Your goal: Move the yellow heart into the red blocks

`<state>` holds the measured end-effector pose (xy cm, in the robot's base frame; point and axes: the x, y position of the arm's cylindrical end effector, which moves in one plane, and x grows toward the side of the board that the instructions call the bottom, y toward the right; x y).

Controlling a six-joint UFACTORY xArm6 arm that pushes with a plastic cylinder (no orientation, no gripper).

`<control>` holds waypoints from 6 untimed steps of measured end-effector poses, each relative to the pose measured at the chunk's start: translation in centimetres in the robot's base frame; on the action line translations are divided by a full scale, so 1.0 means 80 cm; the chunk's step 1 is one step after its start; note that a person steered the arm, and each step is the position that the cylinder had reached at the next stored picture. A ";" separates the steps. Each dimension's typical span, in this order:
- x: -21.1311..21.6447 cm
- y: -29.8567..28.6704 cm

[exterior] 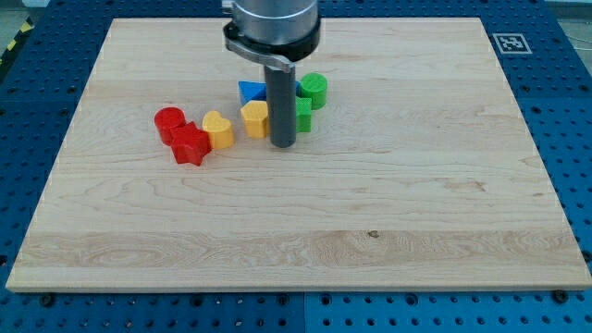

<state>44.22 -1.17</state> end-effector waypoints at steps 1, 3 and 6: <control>-0.018 0.009; -0.047 -0.031; -0.023 -0.116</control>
